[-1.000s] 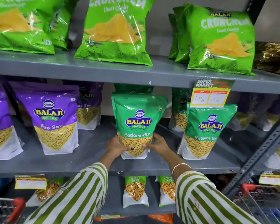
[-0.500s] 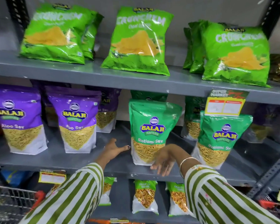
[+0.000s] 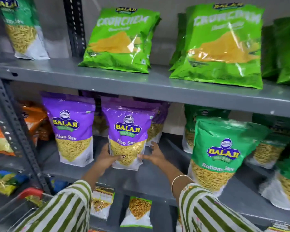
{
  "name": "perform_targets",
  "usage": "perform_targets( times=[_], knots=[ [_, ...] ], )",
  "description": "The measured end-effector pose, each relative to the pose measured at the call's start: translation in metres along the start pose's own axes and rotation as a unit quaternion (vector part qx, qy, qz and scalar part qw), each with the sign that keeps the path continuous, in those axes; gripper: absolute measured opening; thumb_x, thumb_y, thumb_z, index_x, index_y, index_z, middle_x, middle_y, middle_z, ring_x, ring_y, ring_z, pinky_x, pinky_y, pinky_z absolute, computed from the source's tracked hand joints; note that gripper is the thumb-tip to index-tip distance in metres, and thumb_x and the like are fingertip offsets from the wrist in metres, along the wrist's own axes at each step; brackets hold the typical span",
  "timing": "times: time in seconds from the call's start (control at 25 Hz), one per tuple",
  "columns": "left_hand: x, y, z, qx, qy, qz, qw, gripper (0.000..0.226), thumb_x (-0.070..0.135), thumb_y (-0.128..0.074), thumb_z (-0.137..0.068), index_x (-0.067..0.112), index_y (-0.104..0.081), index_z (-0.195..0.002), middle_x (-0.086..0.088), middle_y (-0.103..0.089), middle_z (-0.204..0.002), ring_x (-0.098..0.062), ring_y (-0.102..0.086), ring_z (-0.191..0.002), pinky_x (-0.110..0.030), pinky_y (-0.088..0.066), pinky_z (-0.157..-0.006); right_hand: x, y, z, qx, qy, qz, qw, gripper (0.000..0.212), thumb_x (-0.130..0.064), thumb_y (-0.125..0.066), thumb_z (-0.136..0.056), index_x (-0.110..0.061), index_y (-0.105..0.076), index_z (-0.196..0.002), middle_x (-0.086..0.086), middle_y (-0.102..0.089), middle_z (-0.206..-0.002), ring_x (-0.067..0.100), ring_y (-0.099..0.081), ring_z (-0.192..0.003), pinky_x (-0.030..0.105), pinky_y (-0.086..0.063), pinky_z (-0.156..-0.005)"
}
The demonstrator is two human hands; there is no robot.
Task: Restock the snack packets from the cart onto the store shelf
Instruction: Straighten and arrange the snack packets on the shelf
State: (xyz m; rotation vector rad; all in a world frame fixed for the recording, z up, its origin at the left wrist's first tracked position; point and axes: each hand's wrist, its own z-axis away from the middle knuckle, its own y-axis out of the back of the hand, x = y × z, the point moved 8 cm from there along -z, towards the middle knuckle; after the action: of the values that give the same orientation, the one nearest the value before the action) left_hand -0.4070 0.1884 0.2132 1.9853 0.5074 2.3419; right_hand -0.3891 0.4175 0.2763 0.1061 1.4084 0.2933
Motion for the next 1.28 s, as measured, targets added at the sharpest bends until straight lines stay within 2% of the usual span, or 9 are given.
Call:
perform_targets(
  times=[0.12,0.2,0.36,0.52,0.72,0.88,1.0,1.08,1.28],
  knots=[
    [0.034,0.002,0.025,-0.055,0.001,0.049,0.997,0.093,0.017,-0.088,-0.046,0.0,-0.041,-0.125,-0.023,-0.056,-0.129,-0.033,-0.055,-0.116,-0.05,-0.045,-0.101,-0.004,-0.014,-0.009,-0.003,0.009,-0.015,1.0,0.078,-0.011,-0.083,-0.061,-0.007,-0.044,-0.128,0.005,-0.055,-0.127,0.021,-0.051,-0.12,0.037,-0.043,-0.104],
    [0.041,0.0,0.038,-0.058,0.002,0.062,0.996,0.075,0.003,-0.082,-0.059,-0.002,-0.042,-0.123,-0.023,-0.056,-0.128,-0.033,-0.056,-0.115,-0.047,-0.046,-0.099,-0.005,-0.009,0.0,0.03,0.017,-0.031,0.999,0.064,-0.003,-0.08,-0.063,-0.001,-0.052,-0.121,0.008,-0.061,-0.113,0.019,-0.055,-0.104,0.031,-0.048,-0.09],
    [0.048,-0.014,0.061,-0.07,-0.005,0.031,0.997,0.102,0.041,-0.087,-0.025,0.006,-0.05,-0.113,-0.013,-0.062,-0.119,-0.028,-0.059,-0.11,-0.049,-0.046,-0.101,-0.002,0.013,0.026,0.084,0.025,-0.014,0.996,0.053,-0.005,-0.079,-0.066,0.001,-0.057,-0.114,0.006,-0.06,-0.102,0.017,-0.055,-0.091,0.022,-0.047,-0.071],
    [0.055,-0.025,0.069,-0.074,-0.013,-0.017,0.997,0.109,0.047,-0.079,-0.017,0.004,-0.049,-0.112,-0.014,-0.063,-0.118,-0.029,-0.06,-0.109,-0.047,-0.048,-0.099,-0.006,0.025,0.045,0.069,0.044,-0.029,0.996,0.055,-0.003,-0.078,-0.067,0.0,-0.052,-0.115,0.007,-0.063,-0.108,0.012,-0.059,-0.086,0.015,-0.05,-0.068],
    [0.063,-0.024,0.079,-0.084,-0.009,-0.041,0.996,0.076,0.02,-0.086,-0.054,0.006,-0.047,-0.117,-0.016,-0.057,-0.126,-0.031,-0.055,-0.114,-0.042,-0.046,-0.1,-0.073,0.052,0.048,0.096,0.121,-0.166,0.974,0.028,0.003,-0.069,-0.074,-0.01,-0.058,-0.096,-0.004,-0.068,-0.08,-0.002,-0.064,-0.061,0.008,-0.05,-0.053],
    [0.063,-0.023,0.082,-0.069,-0.007,-0.045,0.997,0.072,0.015,-0.082,-0.062,0.006,-0.044,-0.122,-0.015,-0.055,-0.129,-0.031,-0.052,-0.118,-0.044,-0.042,-0.104,-0.104,0.072,0.043,0.13,0.138,-0.224,0.956,0.021,0.006,-0.068,-0.073,-0.008,-0.064,-0.087,-0.014,-0.071,-0.053,-0.002,-0.065,-0.048,0.014,-0.053,-0.05],
    [0.062,-0.023,0.081,-0.073,-0.013,-0.035,0.997,0.069,0.014,-0.082,-0.062,0.007,-0.045,-0.12,-0.017,-0.056,-0.128,-0.027,-0.055,-0.111,-0.04,-0.044,-0.099,-0.092,0.065,0.044,0.111,0.119,-0.224,0.961,0.024,0.001,-0.07,-0.074,-0.011,-0.061,-0.093,-0.005,-0.073,-0.076,0.003,-0.067,-0.06,0.012,-0.052,-0.051],
    [0.062,-0.024,0.082,-0.082,-0.018,-0.014,0.996,0.061,0.008,-0.079,-0.065,0.008,-0.046,-0.116,-0.017,-0.059,-0.125,-0.022,-0.055,-0.101,-0.033,-0.045,-0.091,-0.059,0.045,0.043,0.054,0.069,-0.179,0.98,0.044,0.001,-0.072,-0.072,-0.009,-0.052,-0.11,0.006,-0.066,-0.1,0.008,-0.064,-0.076,0.01,-0.052,-0.055],
    [0.064,-0.022,0.082,-0.086,-0.027,-0.012,0.996,0.057,0.008,-0.079,-0.064,0.01,-0.046,-0.111,-0.013,-0.06,-0.119,-0.021,-0.055,-0.101,-0.034,-0.046,-0.09,-0.004,0.005,0.042,-0.002,0.031,-0.119,0.992,0.076,0.005,-0.08,-0.057,-0.001,-0.046,-0.125,0.015,-0.062,-0.121,0.019,-0.063,-0.093,0.01,-0.054,-0.059]
  ],
)
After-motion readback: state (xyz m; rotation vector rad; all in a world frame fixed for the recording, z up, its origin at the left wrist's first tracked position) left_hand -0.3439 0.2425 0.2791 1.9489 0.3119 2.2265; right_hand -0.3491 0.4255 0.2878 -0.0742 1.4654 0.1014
